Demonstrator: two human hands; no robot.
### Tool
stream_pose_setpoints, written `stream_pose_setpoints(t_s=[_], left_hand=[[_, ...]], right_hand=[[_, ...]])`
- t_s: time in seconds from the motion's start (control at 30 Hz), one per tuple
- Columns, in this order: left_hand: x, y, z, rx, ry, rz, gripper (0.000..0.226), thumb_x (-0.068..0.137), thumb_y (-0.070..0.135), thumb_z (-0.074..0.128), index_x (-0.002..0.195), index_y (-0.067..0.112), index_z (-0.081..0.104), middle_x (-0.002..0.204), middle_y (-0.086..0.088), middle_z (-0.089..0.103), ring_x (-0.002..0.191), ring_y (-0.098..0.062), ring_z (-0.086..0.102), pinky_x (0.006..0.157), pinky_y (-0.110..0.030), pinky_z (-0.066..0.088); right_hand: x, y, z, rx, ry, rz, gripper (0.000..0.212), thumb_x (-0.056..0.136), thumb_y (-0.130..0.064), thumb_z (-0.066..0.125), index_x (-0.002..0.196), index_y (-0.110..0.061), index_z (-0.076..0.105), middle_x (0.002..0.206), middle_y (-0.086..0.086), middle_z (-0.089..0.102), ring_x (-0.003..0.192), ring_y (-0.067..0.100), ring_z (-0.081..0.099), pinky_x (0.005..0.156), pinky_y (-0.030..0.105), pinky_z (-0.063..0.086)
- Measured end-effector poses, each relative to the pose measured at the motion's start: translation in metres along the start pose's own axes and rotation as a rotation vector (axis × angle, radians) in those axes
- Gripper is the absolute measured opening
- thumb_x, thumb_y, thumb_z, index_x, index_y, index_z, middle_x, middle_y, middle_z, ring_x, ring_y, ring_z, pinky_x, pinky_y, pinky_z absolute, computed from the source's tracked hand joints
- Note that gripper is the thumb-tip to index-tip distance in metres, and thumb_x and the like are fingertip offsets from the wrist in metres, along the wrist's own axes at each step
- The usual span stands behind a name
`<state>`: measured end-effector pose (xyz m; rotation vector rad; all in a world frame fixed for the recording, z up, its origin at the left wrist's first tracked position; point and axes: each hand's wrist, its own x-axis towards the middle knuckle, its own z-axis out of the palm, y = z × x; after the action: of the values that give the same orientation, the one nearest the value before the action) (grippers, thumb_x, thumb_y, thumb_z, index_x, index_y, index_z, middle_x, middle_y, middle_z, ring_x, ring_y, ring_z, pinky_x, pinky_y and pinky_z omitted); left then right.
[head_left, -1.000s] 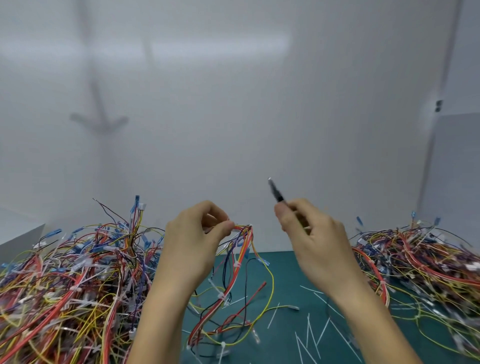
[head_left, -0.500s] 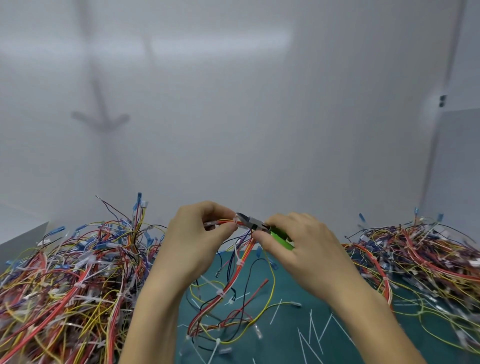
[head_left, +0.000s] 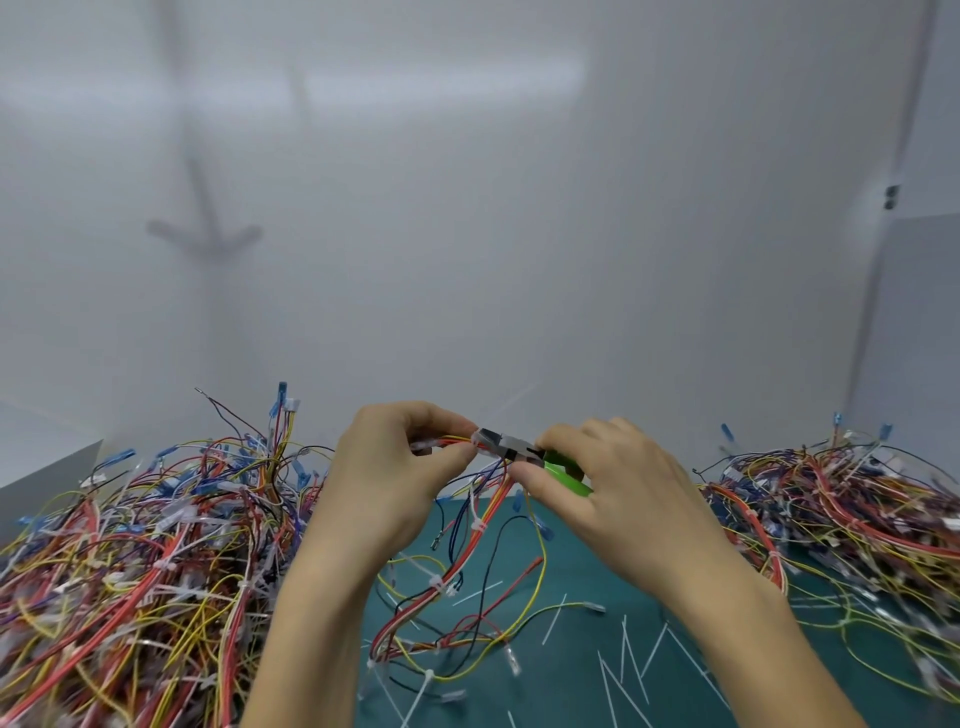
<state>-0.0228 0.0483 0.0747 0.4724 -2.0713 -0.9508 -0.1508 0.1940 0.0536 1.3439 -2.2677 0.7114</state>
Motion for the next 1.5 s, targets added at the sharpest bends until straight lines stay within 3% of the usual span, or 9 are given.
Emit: stream_pose_setpoints(t_s=[0.3, 0.43, 0.57, 0.73, 0.93, 1.17, 1.33, 1.5], left_hand=[[0.0, 0.0021, 0.0014, 0.019, -0.017, -0.02, 0.011, 0.083, 0.016, 0.075, 0.083, 0.027, 0.075, 0.076, 0.009, 0.073, 0.072, 0.002, 0.066, 0.07, -0.019, 0.051], [0.0001, 0.0029, 0.0032, 0.023, -0.017, -0.035, 0.012, 0.084, 0.013, 0.074, 0.086, 0.025, 0.075, 0.079, 0.007, 0.073, 0.079, -0.007, 0.068, 0.075, -0.026, 0.053], [-0.0001, 0.0043, 0.0052, 0.018, -0.015, -0.036, 0.015, 0.084, 0.012, 0.074, 0.084, 0.026, 0.073, 0.079, 0.008, 0.072, 0.077, -0.006, 0.066, 0.07, -0.022, 0.048], [-0.0008, 0.0064, 0.0084, -0.006, 0.033, -0.036, 0.02, 0.081, 0.01, 0.077, 0.084, 0.026, 0.066, 0.084, 0.007, 0.073, 0.081, -0.007, 0.069, 0.078, -0.025, 0.053], [-0.0007, 0.0072, 0.0085, -0.029, 0.039, -0.049, 0.028, 0.08, 0.011, 0.078, 0.09, 0.025, 0.055, 0.081, 0.006, 0.074, 0.079, -0.005, 0.069, 0.074, -0.025, 0.052], [-0.0012, 0.0066, 0.0036, -0.031, 0.016, -0.034, 0.027, 0.081, 0.012, 0.077, 0.095, 0.024, 0.056, 0.079, 0.009, 0.074, 0.071, 0.003, 0.066, 0.066, -0.017, 0.047], [0.0004, 0.0063, 0.0071, -0.047, 0.012, -0.036, 0.027, 0.081, 0.011, 0.077, 0.094, 0.025, 0.059, 0.081, 0.008, 0.074, 0.08, -0.006, 0.069, 0.073, -0.022, 0.051], [0.0005, 0.0053, 0.0091, -0.044, 0.014, -0.027, 0.027, 0.081, 0.01, 0.077, 0.093, 0.026, 0.059, 0.081, 0.009, 0.074, 0.078, -0.003, 0.069, 0.073, -0.021, 0.051]], right_hand=[[-0.0001, 0.0005, -0.0015, 0.016, 0.007, -0.017, 0.053, 0.082, -0.077, 0.025, 0.091, -0.032, 0.052, 0.08, -0.006, 0.057, 0.084, 0.013, 0.043, 0.067, 0.033, 0.04], [0.0002, 0.0017, -0.0014, 0.039, 0.007, -0.026, 0.054, 0.082, -0.077, 0.027, 0.091, -0.031, 0.053, 0.081, -0.006, 0.06, 0.083, 0.013, 0.044, 0.069, 0.033, 0.042], [0.0003, 0.0028, -0.0013, 0.067, 0.014, -0.038, 0.054, 0.083, -0.077, 0.028, 0.088, -0.029, 0.053, 0.077, -0.006, 0.059, 0.081, 0.014, 0.046, 0.07, 0.035, 0.045], [-0.0008, 0.0048, -0.0021, 0.095, 0.045, -0.045, 0.056, 0.083, -0.076, 0.03, 0.086, -0.026, 0.055, 0.069, -0.003, 0.056, 0.075, 0.016, 0.049, 0.066, 0.036, 0.046], [0.0002, 0.005, -0.0022, 0.091, 0.057, -0.046, 0.058, 0.083, -0.077, 0.03, 0.086, -0.026, 0.056, 0.066, -0.002, 0.056, 0.07, 0.015, 0.052, 0.062, 0.034, 0.043], [-0.0011, 0.0027, -0.0016, 0.094, 0.057, -0.047, 0.061, 0.082, -0.079, 0.026, 0.087, -0.026, 0.056, 0.065, -0.001, 0.055, 0.068, 0.014, 0.052, 0.059, 0.031, 0.041], [-0.0013, 0.0032, -0.0043, 0.094, 0.055, -0.026, 0.056, 0.083, -0.077, 0.032, 0.086, -0.026, 0.057, 0.065, 0.0, 0.056, 0.067, 0.016, 0.052, 0.061, 0.035, 0.043], [-0.0023, 0.0029, -0.006, 0.103, 0.039, -0.007, 0.054, 0.085, -0.075, 0.035, 0.086, -0.026, 0.057, 0.063, -0.001, 0.055, 0.067, 0.017, 0.052, 0.062, 0.035, 0.044]])
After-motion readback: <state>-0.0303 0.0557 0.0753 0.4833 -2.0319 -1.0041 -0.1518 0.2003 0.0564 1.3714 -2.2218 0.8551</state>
